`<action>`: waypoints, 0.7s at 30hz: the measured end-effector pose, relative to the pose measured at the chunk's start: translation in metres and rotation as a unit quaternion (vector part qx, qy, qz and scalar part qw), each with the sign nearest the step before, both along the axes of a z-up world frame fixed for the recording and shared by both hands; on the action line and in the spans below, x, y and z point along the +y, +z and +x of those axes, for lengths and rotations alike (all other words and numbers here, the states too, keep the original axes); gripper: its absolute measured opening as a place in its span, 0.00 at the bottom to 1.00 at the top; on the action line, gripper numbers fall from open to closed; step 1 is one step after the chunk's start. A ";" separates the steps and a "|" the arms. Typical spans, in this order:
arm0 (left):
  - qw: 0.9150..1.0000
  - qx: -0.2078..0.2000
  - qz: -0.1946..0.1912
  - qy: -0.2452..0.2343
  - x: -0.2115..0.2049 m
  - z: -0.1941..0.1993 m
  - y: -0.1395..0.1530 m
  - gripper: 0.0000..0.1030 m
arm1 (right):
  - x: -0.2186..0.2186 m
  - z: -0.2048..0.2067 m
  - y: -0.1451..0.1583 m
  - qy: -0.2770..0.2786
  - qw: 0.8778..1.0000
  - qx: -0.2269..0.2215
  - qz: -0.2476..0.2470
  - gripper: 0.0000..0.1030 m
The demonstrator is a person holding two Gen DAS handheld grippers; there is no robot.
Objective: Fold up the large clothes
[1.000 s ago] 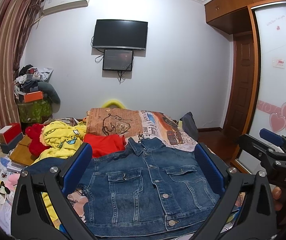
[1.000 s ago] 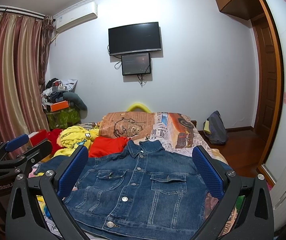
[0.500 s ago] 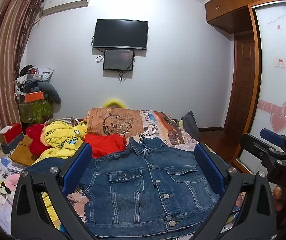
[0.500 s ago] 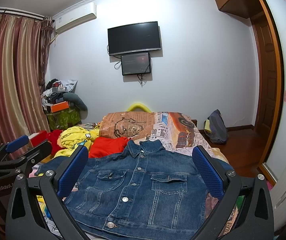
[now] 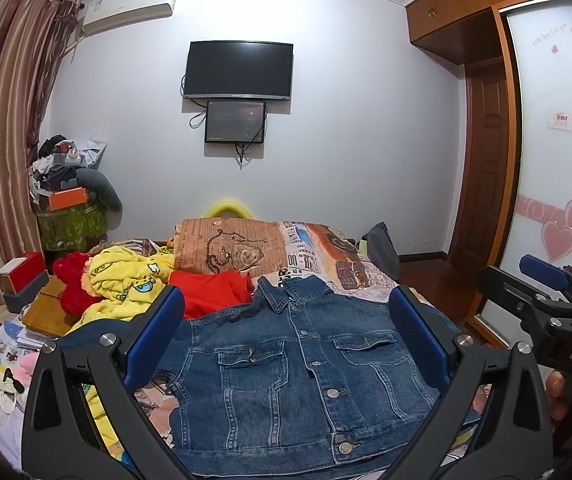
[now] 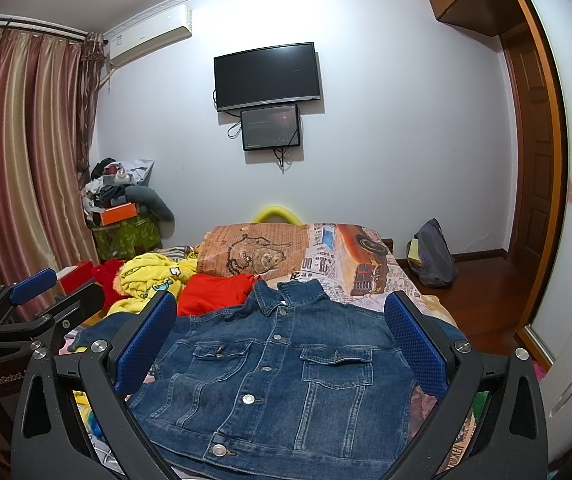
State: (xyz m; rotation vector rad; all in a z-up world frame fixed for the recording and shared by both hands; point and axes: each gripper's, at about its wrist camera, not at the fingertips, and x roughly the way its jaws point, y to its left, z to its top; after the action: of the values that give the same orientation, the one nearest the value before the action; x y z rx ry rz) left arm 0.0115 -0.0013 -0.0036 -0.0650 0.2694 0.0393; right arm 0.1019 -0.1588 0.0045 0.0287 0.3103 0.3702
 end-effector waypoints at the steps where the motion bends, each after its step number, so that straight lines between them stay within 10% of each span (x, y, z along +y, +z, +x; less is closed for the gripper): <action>1: 1.000 0.000 0.000 0.000 0.000 0.000 0.000 1.00 | 0.000 0.000 0.000 0.000 1.000 0.000 0.000 1.00; 21: 1.000 0.021 -0.002 0.007 0.012 0.023 -0.009 1.00 | 0.008 0.019 -0.015 0.005 0.999 0.031 -0.004 1.00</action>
State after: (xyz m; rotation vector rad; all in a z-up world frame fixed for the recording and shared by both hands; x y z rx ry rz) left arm 0.0345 0.0112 -0.0129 -0.0692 0.3103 0.0539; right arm 0.1212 -0.1503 -0.0106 0.0313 0.3737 0.3786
